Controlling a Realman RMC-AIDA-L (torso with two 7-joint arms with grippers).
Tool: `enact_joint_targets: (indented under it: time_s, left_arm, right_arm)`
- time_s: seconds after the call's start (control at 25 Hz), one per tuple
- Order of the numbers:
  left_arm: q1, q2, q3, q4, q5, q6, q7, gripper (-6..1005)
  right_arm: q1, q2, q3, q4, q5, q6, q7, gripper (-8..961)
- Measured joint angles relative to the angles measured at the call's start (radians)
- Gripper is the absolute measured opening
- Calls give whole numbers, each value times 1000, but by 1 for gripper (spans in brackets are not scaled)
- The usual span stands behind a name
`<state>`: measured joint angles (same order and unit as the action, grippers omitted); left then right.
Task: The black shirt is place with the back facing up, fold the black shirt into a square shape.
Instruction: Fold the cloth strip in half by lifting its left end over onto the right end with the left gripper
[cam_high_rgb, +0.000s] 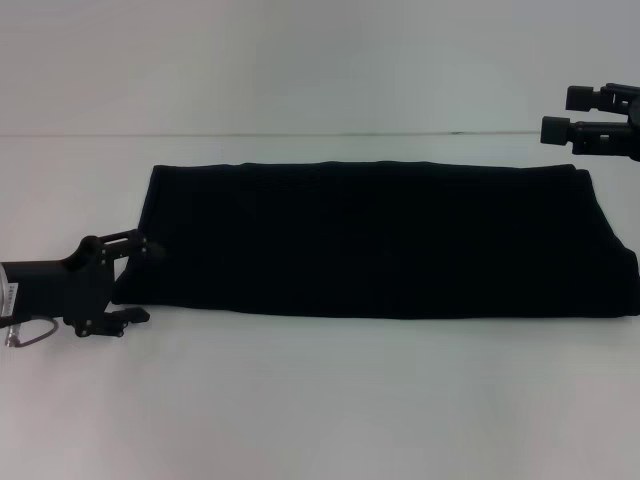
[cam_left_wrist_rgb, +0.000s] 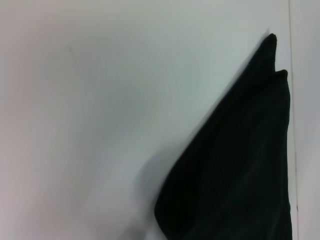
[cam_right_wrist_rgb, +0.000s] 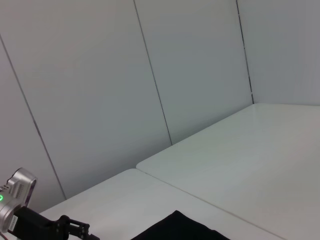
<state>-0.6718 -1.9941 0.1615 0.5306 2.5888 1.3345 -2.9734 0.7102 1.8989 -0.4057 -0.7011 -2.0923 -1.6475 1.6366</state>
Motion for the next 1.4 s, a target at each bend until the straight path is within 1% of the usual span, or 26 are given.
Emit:
enact_joint_targets:
  time_s: [0.76,1.4]
  left_arm:
    - [10,-6,9,-20,-4,-77,7,900]
    - [1,-3,6,-35,-45,-122,47,900]
  right_arm:
    - [3,1,2,0,0,2,0,934]
    - [-2,-3,2,0,23,-5,0,933]
